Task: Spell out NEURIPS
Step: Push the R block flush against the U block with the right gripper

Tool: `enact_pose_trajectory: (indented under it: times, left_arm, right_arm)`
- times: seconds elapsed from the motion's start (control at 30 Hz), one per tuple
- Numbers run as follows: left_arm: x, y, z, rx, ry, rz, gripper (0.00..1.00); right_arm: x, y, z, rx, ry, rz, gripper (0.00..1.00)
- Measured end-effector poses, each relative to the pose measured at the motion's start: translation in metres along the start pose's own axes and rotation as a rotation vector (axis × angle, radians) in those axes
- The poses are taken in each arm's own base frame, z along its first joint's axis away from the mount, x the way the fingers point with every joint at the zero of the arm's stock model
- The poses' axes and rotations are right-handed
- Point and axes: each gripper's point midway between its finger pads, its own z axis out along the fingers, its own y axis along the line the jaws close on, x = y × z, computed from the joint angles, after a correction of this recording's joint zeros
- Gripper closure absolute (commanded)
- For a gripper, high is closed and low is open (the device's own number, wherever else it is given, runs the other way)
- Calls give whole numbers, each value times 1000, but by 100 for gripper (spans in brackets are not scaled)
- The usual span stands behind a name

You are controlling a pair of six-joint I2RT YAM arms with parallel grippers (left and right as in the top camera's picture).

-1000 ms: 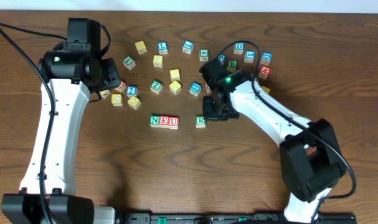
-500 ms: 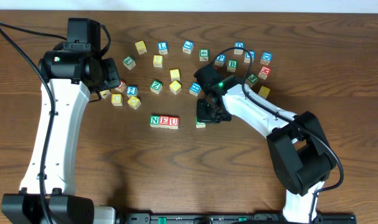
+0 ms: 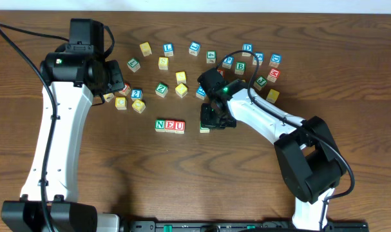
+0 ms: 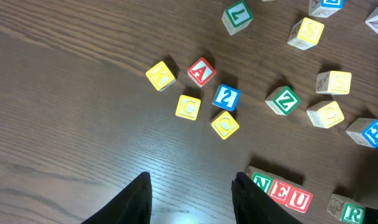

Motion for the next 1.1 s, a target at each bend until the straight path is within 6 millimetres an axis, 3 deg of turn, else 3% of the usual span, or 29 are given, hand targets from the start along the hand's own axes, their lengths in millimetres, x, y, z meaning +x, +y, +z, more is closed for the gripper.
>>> enact_pose_trajectory:
  times: [0.47, 1.1]
  left_arm:
    - [0, 0, 0, 0, 0, 0, 58]
    - [0, 0, 0, 0, 0, 0, 58]
  right_arm:
    - [2, 17, 1, -33, -21, -18, 99]
    - [11, 14, 5, -35, 14, 8, 99]
